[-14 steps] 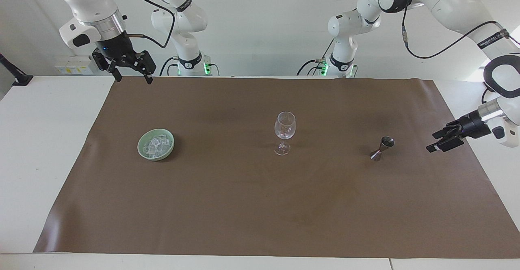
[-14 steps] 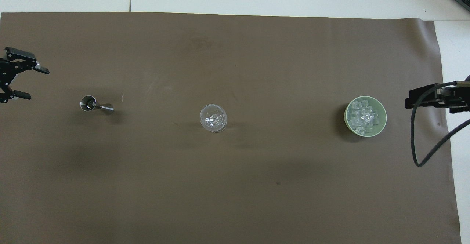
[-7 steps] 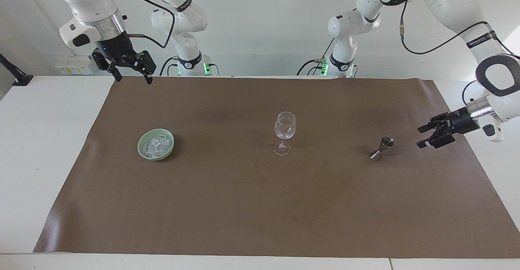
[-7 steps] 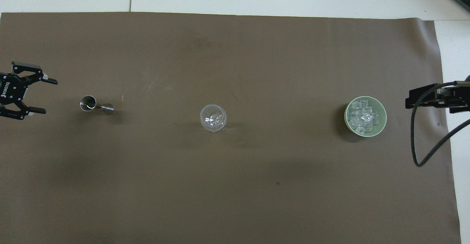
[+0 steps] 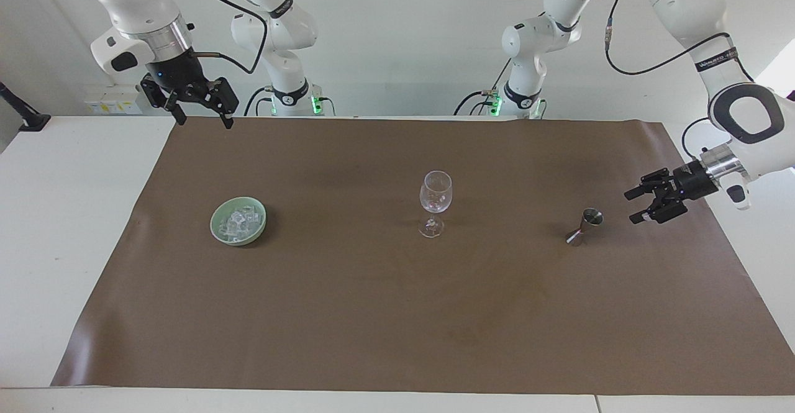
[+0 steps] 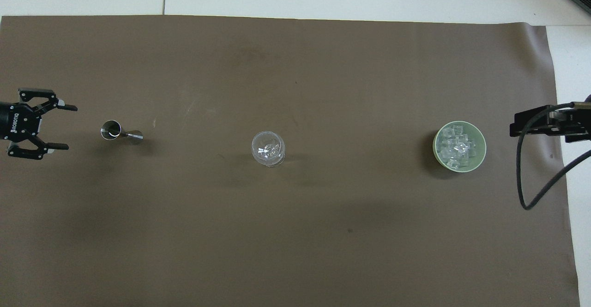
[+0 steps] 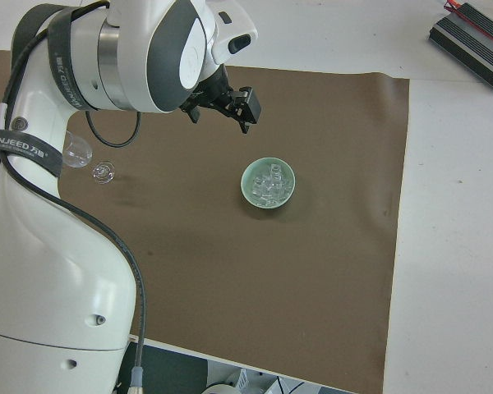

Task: Pour wine and add ice with both arms
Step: 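Advance the open left gripper around the metal jigger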

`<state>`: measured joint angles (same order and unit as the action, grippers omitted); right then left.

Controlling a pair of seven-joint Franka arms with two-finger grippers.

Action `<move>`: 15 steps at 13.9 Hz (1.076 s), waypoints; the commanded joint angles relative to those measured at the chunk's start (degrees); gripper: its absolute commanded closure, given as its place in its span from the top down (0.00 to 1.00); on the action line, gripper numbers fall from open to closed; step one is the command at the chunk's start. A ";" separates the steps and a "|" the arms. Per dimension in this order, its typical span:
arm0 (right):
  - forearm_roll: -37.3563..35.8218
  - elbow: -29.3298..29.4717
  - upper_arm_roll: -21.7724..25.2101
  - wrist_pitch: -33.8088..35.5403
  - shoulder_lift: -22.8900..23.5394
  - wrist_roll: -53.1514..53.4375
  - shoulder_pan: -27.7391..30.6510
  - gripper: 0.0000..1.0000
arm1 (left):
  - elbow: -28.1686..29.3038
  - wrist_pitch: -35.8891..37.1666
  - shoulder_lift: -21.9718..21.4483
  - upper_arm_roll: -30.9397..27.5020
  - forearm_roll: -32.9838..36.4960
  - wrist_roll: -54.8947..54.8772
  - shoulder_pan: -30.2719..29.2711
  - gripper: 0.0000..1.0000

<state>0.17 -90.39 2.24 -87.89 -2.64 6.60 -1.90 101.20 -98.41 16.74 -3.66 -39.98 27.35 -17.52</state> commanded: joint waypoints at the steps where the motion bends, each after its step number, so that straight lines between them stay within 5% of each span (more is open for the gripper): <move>1: -0.35 -0.40 -0.22 0.71 -0.79 -1.24 0.15 1.00 | 5.40 -2.13 -2.41 0.41 -3.78 0.07 -2.60 1.00; 15: -0.35 -0.40 -0.22 0.71 -0.79 -1.24 0.15 1.00 | 10.51 -7.23 -3.56 0.41 -5.63 -0.99 -3.48 1.00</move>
<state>0.17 -90.39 2.24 -87.89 -2.64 6.60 -1.90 108.72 -103.66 15.45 -3.51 -44.24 26.77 -20.65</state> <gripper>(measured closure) 0.000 0.000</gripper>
